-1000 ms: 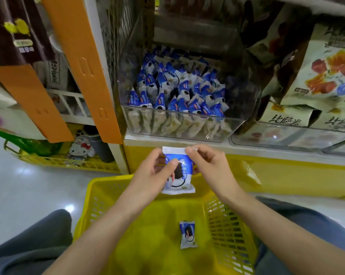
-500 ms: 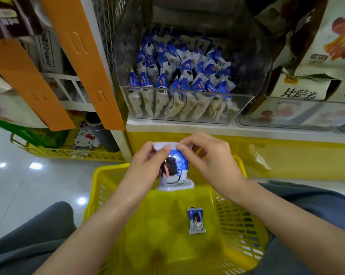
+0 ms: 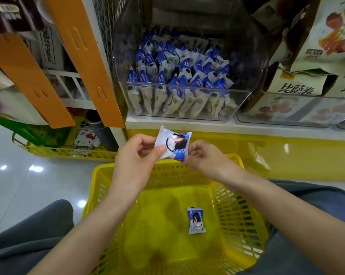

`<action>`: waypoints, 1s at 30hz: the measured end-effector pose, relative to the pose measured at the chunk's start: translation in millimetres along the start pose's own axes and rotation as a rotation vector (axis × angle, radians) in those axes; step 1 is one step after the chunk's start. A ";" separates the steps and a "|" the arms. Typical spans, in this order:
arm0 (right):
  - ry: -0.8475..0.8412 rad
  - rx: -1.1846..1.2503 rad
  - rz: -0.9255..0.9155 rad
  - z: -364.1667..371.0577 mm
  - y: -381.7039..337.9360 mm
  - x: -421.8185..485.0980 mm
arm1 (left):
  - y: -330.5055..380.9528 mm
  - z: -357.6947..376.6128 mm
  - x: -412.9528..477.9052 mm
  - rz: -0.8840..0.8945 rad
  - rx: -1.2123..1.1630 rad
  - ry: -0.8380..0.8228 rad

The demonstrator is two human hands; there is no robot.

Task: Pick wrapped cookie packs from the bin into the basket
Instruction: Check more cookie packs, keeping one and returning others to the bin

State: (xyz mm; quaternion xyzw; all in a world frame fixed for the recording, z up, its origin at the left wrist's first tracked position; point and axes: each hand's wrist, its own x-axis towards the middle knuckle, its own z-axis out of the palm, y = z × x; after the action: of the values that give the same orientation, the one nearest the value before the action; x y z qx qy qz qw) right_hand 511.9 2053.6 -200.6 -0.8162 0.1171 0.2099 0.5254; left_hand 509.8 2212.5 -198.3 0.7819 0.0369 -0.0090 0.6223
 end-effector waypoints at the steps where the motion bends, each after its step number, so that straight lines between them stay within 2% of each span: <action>1: 0.041 -0.112 -0.048 -0.5 0.4 0.2 | -0.5 -0.8 0.5 0.025 0.030 -0.002; 3: 0.106 -0.190 -0.197 -1.4 -0.2 -2.0 | -0.4 -2.6 1.0 0.079 0.105 -0.016; 6: 0.049 -0.114 -0.366 0.8 -2.3 -6.8 | 0.8 -2.2 -0.4 0.137 0.186 -0.082; 10: 0.012 -0.019 -0.423 3.3 -2.6 -8.1 | 2.1 3.3 -3.9 0.127 0.159 -0.139; 15: 0.014 0.144 -0.379 4.0 -2.5 -7.5 | 4.7 7.1 -3.8 0.030 0.003 -0.115; 19: 0.109 0.057 -0.463 3.9 -1.9 -7.5 | 6.3 9.8 -2.5 0.008 -0.040 -0.141; 25: 0.311 -0.291 -0.713 2.2 1.1 -12.3 | 7.7 11.2 -1.6 -0.101 -0.138 -0.181; 28: 0.378 -0.305 -0.704 -1.4 -0.9 -11.7 | 10.2 11.3 -1.4 -0.085 -0.122 -0.156; 30: 0.430 -0.233 -0.666 -4.7 -3.0 -11.4 | 7.7 10.6 0.5 -0.067 -0.005 -0.074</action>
State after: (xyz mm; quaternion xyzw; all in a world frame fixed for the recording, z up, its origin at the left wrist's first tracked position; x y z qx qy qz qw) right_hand 504.1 2050.3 -191.2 -0.8887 -0.0710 -0.1350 0.4324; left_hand 511.1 2200.5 -193.2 0.7778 0.0402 -0.0587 0.6244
